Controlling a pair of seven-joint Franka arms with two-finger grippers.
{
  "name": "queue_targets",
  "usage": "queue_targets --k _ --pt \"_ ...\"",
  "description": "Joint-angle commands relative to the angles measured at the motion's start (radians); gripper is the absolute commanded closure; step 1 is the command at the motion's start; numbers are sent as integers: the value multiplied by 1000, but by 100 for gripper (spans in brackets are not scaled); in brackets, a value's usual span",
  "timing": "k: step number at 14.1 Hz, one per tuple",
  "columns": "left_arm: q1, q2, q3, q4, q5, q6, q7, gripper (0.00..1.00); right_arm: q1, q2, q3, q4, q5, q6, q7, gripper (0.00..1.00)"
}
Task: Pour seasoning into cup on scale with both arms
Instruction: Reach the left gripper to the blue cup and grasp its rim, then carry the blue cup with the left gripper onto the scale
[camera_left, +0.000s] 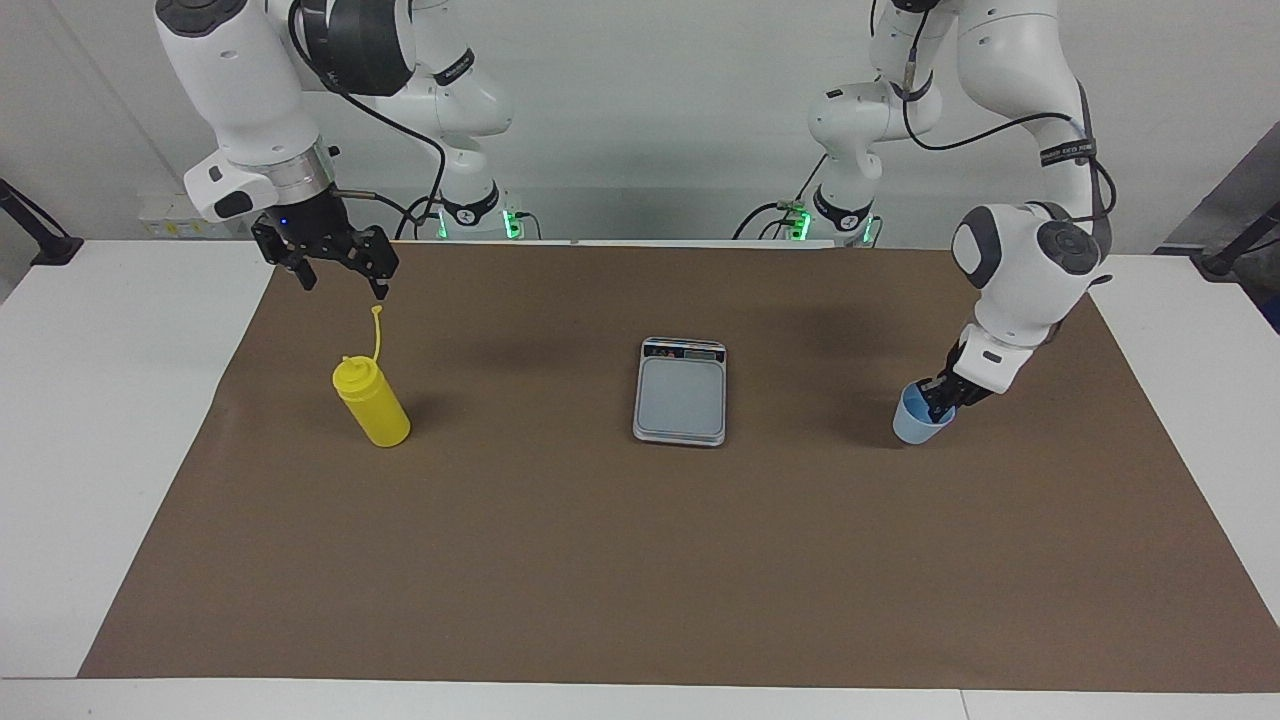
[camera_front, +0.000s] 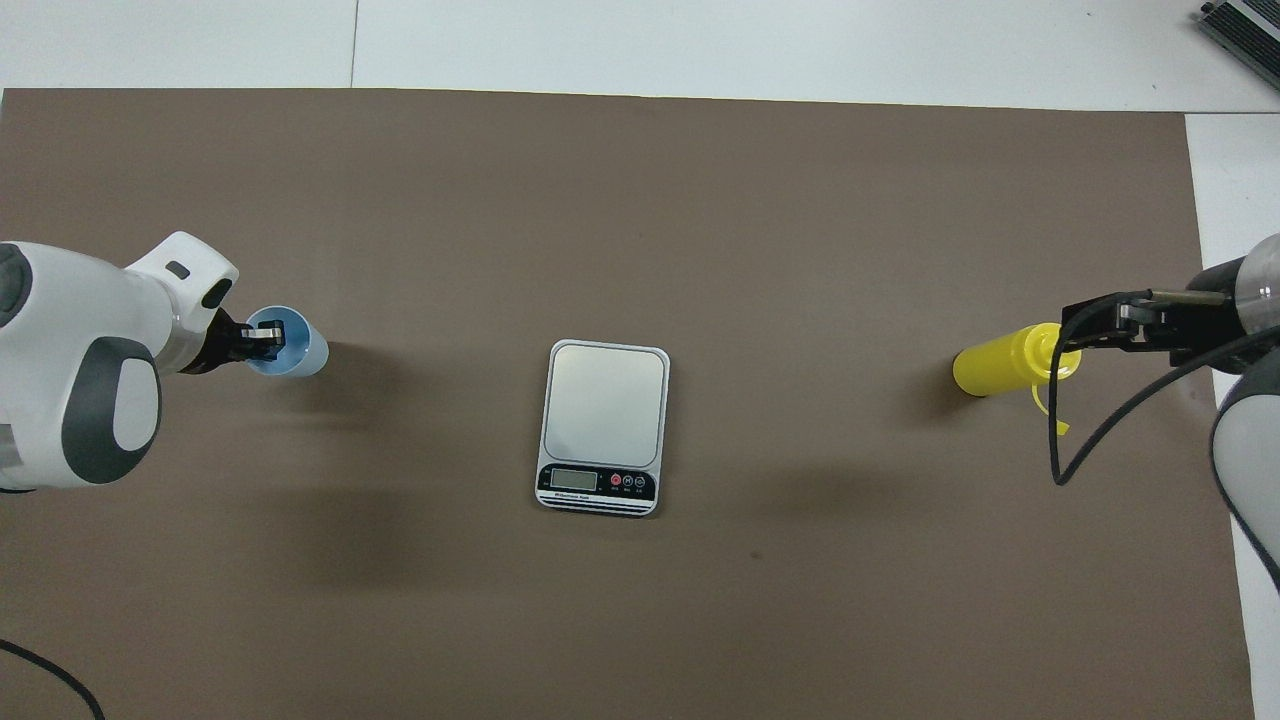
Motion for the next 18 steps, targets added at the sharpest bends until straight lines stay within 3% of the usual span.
queue_targets --k 1,3,6,12,16,18 --pt "-31 6 1 141 8 -170 -3 100 -12 -17 4 -20 3 4 -14 0" --pt "-90 6 -5 249 3 -296 -21 100 -12 -17 4 -20 3 4 -16 0" --pt "-195 8 -6 297 2 -334 -116 100 -12 -17 4 -20 1 4 -16 0" --pt "-463 20 -5 225 10 -176 -332 100 -12 -17 4 -20 1 4 -14 0" --pt "-583 132 -5 232 103 -93 -507 100 -12 -17 4 -20 1 4 -16 0" --pt "-611 151 -5 226 109 -74 -529 100 -12 -17 4 -20 1 4 -14 0"
